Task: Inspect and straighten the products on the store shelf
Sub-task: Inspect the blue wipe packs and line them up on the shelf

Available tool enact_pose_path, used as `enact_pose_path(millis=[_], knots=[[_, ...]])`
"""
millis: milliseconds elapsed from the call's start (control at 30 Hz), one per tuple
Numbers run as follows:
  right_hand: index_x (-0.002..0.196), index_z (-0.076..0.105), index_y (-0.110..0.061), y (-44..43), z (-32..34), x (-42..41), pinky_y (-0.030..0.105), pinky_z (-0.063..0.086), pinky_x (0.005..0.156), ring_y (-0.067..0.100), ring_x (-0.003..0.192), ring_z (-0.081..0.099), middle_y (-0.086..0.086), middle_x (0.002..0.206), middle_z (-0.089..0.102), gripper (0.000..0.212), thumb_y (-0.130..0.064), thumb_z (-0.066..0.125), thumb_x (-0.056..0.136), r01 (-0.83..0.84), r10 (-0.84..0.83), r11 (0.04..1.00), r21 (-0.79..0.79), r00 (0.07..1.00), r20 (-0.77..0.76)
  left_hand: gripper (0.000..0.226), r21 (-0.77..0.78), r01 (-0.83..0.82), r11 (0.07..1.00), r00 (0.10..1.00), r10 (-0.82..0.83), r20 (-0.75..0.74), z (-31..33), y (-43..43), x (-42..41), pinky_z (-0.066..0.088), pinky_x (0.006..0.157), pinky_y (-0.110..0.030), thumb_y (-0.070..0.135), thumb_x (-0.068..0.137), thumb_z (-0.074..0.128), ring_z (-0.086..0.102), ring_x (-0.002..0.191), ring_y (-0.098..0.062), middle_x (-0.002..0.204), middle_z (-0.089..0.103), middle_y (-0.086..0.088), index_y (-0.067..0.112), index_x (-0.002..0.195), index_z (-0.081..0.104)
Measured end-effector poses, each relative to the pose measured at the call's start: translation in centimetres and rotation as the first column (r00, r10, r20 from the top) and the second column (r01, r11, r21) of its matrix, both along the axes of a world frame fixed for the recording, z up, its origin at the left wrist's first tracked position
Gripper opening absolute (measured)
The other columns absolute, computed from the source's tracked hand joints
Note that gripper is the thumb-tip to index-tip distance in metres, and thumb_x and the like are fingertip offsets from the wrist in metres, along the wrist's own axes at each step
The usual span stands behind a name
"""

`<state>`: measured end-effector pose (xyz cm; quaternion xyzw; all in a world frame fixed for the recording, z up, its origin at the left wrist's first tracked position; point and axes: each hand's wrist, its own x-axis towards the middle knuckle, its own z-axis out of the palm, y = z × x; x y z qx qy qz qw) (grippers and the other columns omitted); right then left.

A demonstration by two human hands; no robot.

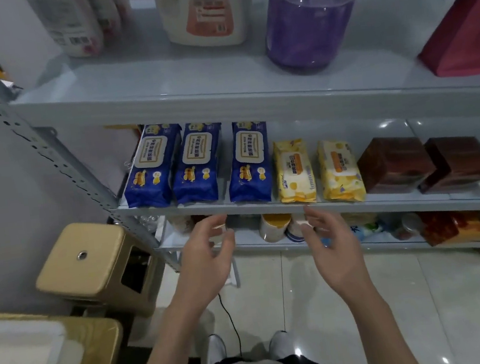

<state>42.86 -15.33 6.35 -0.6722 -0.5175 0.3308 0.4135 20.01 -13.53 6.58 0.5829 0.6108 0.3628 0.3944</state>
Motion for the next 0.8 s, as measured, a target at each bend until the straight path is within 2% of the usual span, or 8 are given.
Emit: enact_pose_path(millis=[133, 333, 433, 533, 600, 667, 733, 800], knots=[[0.132, 0.061, -0.031, 0.7, -0.5, 2.7, 0.003, 0.041, 0.085, 0.007, 0.114, 0.059, -0.007, 0.127, 0.06, 0.035, -0.019, 0.066, 0.099, -0.017, 0.017, 1.0, -0.013, 1.0, 0.026, 0.035, -0.017, -0.024, 1.0, 1.0, 0.024, -0.016, 0.4, 0.7, 2.7, 0.053, 0.092, -0.02, 0.023, 0.1, 0.061, 0.058, 0.117, 0.0, 0.126, 0.061, 0.011, 0.024, 0.135, 0.058], [0.137, 0.06, -0.029, 3.4, -1.4, 2.9, 0.005, 0.04, 0.088, 0.009, 0.118, 0.058, -0.007, 0.133, 0.057, 0.037, -0.019, 0.064, 0.101, -0.071, 0.073, 0.996, -0.047, 0.997, 0.039, 0.038, -0.035, -0.045, 0.998, 0.996, 0.043, -0.078, -0.4, 2.9, 2.6, 0.045, 0.082, -0.003, 0.027, 0.102, 0.059, 0.056, 0.117, 0.003, 0.131, 0.06, 0.009, 0.022, 0.139, 0.055], [0.139, 0.059, -0.025, 5.5, -2.0, 2.1, 0.006, 0.043, 0.088, 0.007, 0.116, 0.058, -0.005, 0.134, 0.056, 0.038, -0.019, 0.062, 0.102, -0.083, 0.085, 0.995, -0.051, 0.995, 0.055, 0.039, -0.036, -0.046, 0.998, 0.994, 0.042, -0.103, -0.8, 4.9, 1.8, 0.043, 0.08, -0.001, 0.026, 0.102, 0.059, 0.056, 0.114, 0.005, 0.13, 0.06, 0.007, 0.021, 0.14, 0.054], [0.143, 0.058, -0.02, 8.1, -2.8, 1.0, 0.005, 0.043, 0.08, 0.007, 0.117, 0.056, -0.006, 0.138, 0.052, 0.04, -0.019, 0.061, 0.103, -0.062, 0.066, 0.994, -0.088, 0.997, 0.044, 0.044, -0.054, -0.023, 0.998, 0.992, 0.016, -0.122, -1.5, 7.9, 1.3, 0.046, 0.083, -0.007, 0.029, 0.102, 0.059, 0.057, 0.117, -0.004, 0.135, 0.056, 0.006, 0.021, 0.144, 0.05], [0.143, 0.057, -0.019, 10.5, -3.6, 0.2, 0.014, 0.048, 0.09, 0.011, 0.122, 0.056, -0.002, 0.141, 0.052, 0.04, -0.02, 0.061, 0.103, -0.031, 0.033, 0.994, -0.106, 0.999, 0.015, 0.047, -0.075, -0.008, 0.997, 0.993, -0.001, -0.121, -2.3, 10.5, 1.2, 0.05, 0.095, -0.021, 0.031, 0.101, 0.059, 0.056, 0.124, -0.011, 0.14, 0.053, 0.005, 0.02, 0.146, 0.047], [0.143, 0.057, -0.02, 13.1, -4.9, -0.6, 0.033, 0.055, 0.1, 0.013, 0.123, 0.057, 0.001, 0.144, 0.053, 0.04, -0.021, 0.061, 0.103, -0.005, 0.006, 0.992, -0.126, 1.0, 0.009, 0.049, -0.086, 0.0, 0.996, 0.995, -0.009, -0.099, -3.0, 13.2, 1.6, 0.05, 0.106, -0.035, 0.029, 0.101, 0.06, 0.053, 0.13, -0.014, 0.143, 0.052, 0.002, 0.017, 0.147, 0.045], [0.143, 0.056, -0.019, 15.9, -6.4, -1.3, 0.043, 0.054, 0.104, 0.017, 0.126, 0.057, 0.003, 0.144, 0.053, 0.041, -0.023, 0.061, 0.103, 0.006, -0.002, 0.989, -0.145, 1.0, 0.025, 0.052, -0.121, -0.001, 0.993, 0.997, -0.008, -0.073, -3.7, 16.0, 2.2, 0.045, 0.113, -0.039, 0.027, 0.102, 0.059, 0.049, 0.135, -0.018, 0.148, 0.049, -0.003, 0.013, 0.149, 0.043], [0.143, 0.055, -0.018, 18.7, -7.8, -1.8, 0.046, 0.054, 0.105, 0.019, 0.125, 0.058, 0.006, 0.142, 0.054, 0.041, -0.027, 0.061, 0.103, -0.004, 0.011, 0.987, -0.159, 0.999, 0.042, 0.055, -0.166, -0.006, 0.986, 0.998, -0.005, -0.068, -4.8, 18.7, 2.9, 0.042, 0.115, -0.041, 0.029, 0.102, 0.059, 0.048, 0.137, -0.021, 0.151, 0.047, -0.006, 0.012, 0.151, 0.04]])
